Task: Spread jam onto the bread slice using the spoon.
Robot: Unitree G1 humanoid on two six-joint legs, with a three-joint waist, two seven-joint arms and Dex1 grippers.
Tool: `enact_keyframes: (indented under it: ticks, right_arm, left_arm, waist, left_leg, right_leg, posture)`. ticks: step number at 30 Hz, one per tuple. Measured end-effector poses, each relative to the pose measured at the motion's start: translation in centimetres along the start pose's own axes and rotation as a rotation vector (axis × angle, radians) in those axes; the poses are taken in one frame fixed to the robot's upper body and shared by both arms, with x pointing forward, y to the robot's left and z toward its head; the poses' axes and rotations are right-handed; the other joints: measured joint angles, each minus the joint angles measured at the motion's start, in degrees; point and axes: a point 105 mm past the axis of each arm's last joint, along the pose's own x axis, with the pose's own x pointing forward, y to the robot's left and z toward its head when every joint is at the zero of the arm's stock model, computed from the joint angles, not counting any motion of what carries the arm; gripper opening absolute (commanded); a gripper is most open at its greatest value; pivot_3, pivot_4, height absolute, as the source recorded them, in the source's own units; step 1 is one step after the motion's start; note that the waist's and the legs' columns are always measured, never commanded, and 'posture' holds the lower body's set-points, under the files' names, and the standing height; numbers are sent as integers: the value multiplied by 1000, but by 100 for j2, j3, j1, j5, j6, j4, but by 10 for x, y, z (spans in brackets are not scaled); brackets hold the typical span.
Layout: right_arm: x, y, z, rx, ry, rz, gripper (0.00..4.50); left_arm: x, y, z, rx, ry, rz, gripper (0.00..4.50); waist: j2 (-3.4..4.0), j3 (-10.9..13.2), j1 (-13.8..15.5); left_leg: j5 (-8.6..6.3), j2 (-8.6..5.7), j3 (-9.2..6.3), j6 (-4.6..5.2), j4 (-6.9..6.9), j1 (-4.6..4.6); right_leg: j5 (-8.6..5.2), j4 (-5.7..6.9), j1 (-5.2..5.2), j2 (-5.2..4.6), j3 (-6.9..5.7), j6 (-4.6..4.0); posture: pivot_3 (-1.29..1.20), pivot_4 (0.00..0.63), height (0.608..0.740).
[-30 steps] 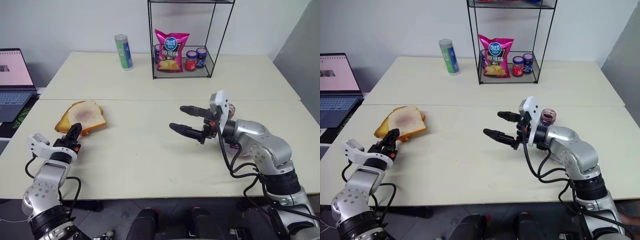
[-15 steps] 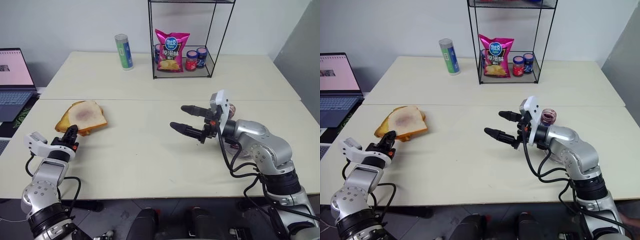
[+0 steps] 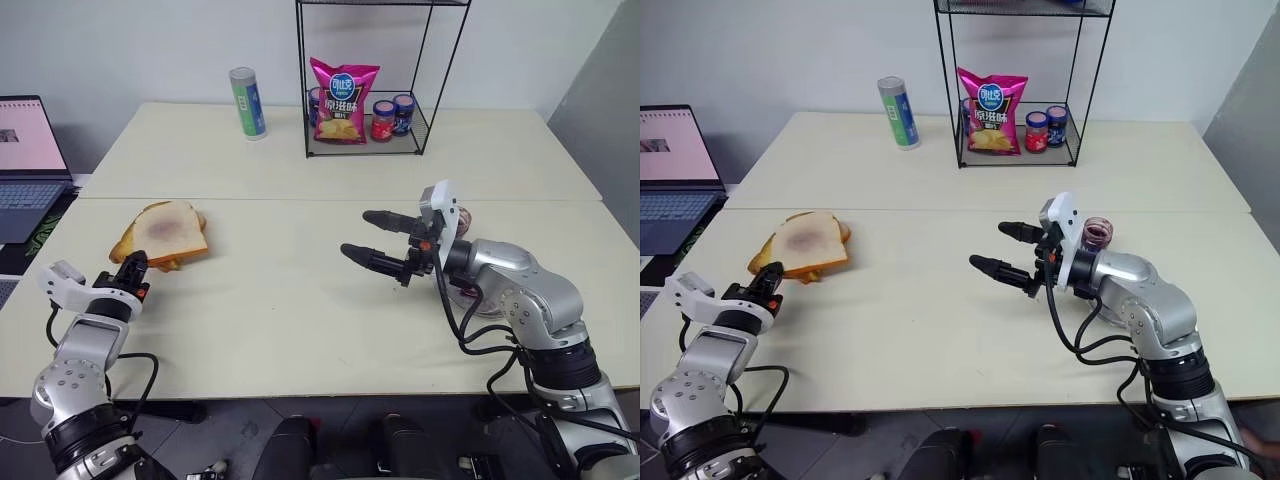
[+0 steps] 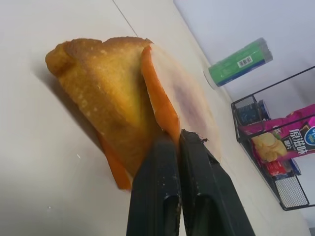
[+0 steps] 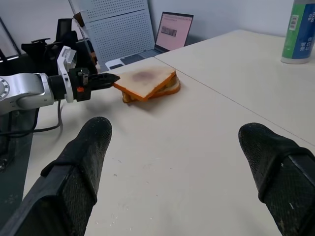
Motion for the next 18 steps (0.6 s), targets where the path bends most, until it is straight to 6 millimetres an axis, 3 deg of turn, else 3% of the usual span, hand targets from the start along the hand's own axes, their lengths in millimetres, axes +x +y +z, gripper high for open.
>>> enact_keyframes:
  ticks: [4, 6, 7, 10, 13, 15, 18]
  right_arm:
    - [-10, 6, -7, 29, 39, 24, 4500]
    - [-19, 13, -11, 48, 75, 47, 4500]
    - [-21, 14, -11, 52, 79, 49, 4500]
    - [-33, 24, -10, 73, 108, 66, 4500]
    - [-40, 29, -3, 80, 107, 59, 4500]
    - [-49, 30, -3, 91, 118, 29, 4500]
    - [-56, 33, -3, 103, 127, -7, 4500]
  left_arm:
    - [4, -46, 17, 36, -5, -140, 6]
    - [7, -84, 13, 70, 33, -261, 6]
    - [8, -92, 11, 73, 45, -284, 6]
    - [12, -151, -17, 64, 146, -471, 6]
    - [8, -194, -46, 39, 238, -599, 6]
    - [3, -213, -71, 0, 314, -654, 6]
    - [-4, -218, -98, -44, 404, -663, 6]
  waist:
    - [-2, 0, 39]
    - [-3, 1, 78]
    - [-3, 1, 78]
    - [-9, 5, 106]
    - [-9, 5, 80]
    - [-10, 5, 66]
    - [-9, 5, 44]
  left_leg:
    - [1, -3, -7, 0, 11, -44]
    - [1, -9, -5, 0, 10, -50]
    - [0, -9, -2, 0, 10, -49]
    - [1, -12, -9, 0, 13, -56]
    - [1, -12, 0, 0, 13, -52]
    - [1, -10, 5, -1, 9, -51]
    - [2, -8, 8, -1, 3, -45]
  right_leg:
    - [21, 1, -34, -1, -6, -3]
    - [23, -1, -38, -4, -3, -1]
    - [24, -1, -39, -4, -1, -1]
    - [25, 0, -39, -4, -5, 3]
    - [25, 2, -39, -2, 2, 10]
    - [25, 4, -41, 0, 6, 9]
    - [25, 9, -43, 3, 10, 8]
  posture:
    - [0, 150, 740]
    - [0, 150, 740]
    - [0, 150, 740]
    - [0, 150, 740]
    - [0, 150, 740]
    - [0, 150, 740]
    - [0, 150, 740]
